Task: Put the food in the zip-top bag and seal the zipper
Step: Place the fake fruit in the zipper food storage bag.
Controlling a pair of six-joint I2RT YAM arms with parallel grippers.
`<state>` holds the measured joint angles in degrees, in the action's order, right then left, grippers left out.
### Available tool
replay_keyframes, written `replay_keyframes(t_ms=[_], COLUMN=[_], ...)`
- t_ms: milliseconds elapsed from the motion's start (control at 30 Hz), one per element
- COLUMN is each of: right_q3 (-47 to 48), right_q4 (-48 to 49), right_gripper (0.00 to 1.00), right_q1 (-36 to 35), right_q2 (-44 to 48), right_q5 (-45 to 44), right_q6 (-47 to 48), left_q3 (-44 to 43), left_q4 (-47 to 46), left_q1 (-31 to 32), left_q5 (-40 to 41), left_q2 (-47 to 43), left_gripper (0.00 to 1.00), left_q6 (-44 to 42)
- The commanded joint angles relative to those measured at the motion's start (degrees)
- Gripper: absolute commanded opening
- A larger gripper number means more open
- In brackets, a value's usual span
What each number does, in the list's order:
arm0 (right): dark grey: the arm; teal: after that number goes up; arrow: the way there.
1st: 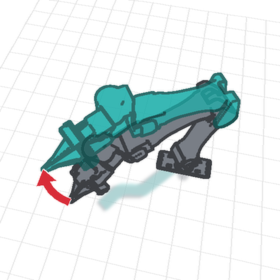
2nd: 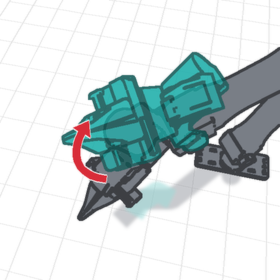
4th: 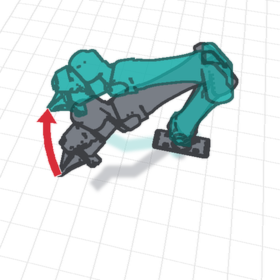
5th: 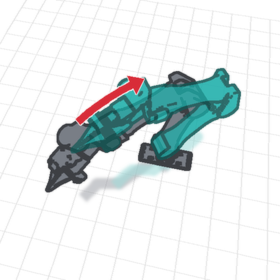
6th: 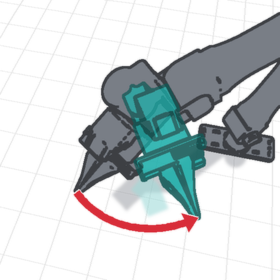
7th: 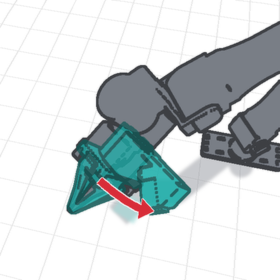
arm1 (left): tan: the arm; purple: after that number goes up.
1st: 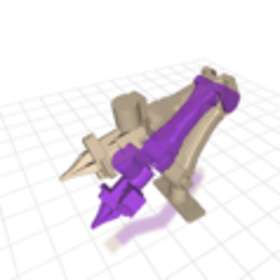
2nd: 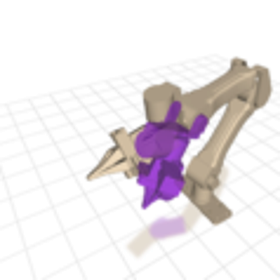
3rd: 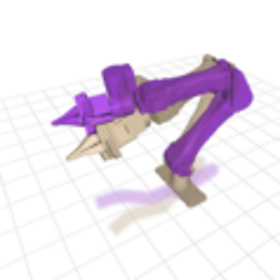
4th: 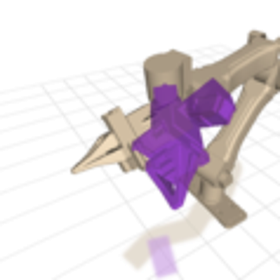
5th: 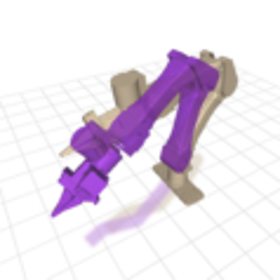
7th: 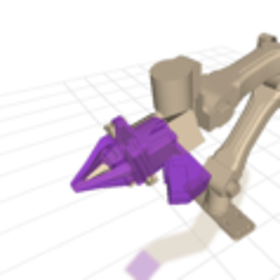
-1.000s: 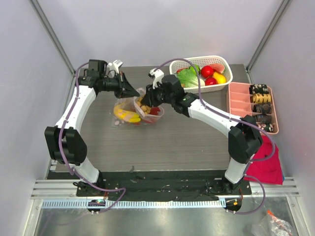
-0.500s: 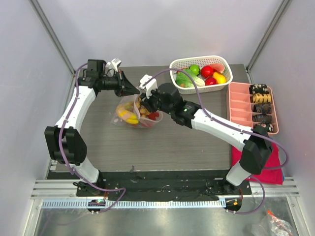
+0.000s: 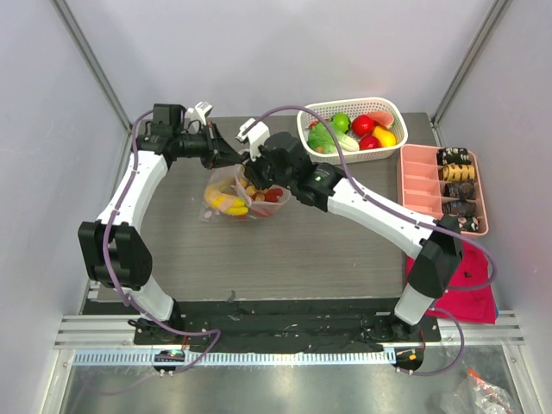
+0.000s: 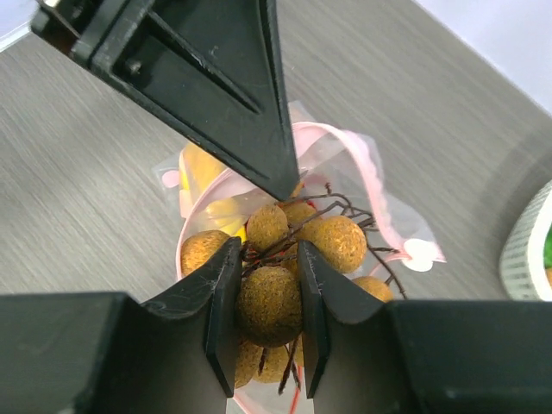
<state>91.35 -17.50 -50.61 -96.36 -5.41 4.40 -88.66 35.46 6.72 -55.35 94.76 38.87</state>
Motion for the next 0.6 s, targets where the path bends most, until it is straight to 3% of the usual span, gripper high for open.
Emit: replay_keyframes(t_ms=[0,167,333,367,400,467,533,567], right_q3=[2.87,2.52,-2.93,-3.37,-4.33,-5.82,-7.93,-8.73], right_q4=[-0.35,1.85,10.71,11.34,11.87,12.22,12.22,12.31], right_gripper=[0.01,0.01,0.02,0.07,0.21,0.39,0.46,0.55], right_q1=[-0.28,-0.28,1.74,2.61,2.88,2.97,3.15,3.15], right_q2=[-2.60,-5.76,-6.21,-6.13,-5.34,-2.98,-0.78,1.50], right_q5=[0.48,-1.35,-6.63,-5.41,-4.01,-0.23,4.08,4.61], right_q6=[-6.23,-8.71,-2.13,-1.34,-0.20,3.67,7.18,8.24], left_q3=[-0.02,0.60,0.95,1.12,1.30,2.44,3.41,3.67], left_q4=[-2.59,-3.38,-3.82,-4.17,-4.96,-7.67,-10.92,-11.55], left_q1=[-0.13,-0.22,-0.48,-0.65,-1.27,-2.32,-2.94,-3.12], left_q5=[-2.39,-3.01,-4.85,-5.29,-5.73,-7.05,-8.10,-8.28], left_q2=[-1.33,-1.25,-1.51,-1.51,-1.42,-1.60,-1.60,-1.77], left_gripper=[0.00,0.00,0.00,0.00,0.00,0.00,0.00,0.00], left_q6=[1.38,2.17,2.78,3.31,4.01,6.65,9.46,10.16])
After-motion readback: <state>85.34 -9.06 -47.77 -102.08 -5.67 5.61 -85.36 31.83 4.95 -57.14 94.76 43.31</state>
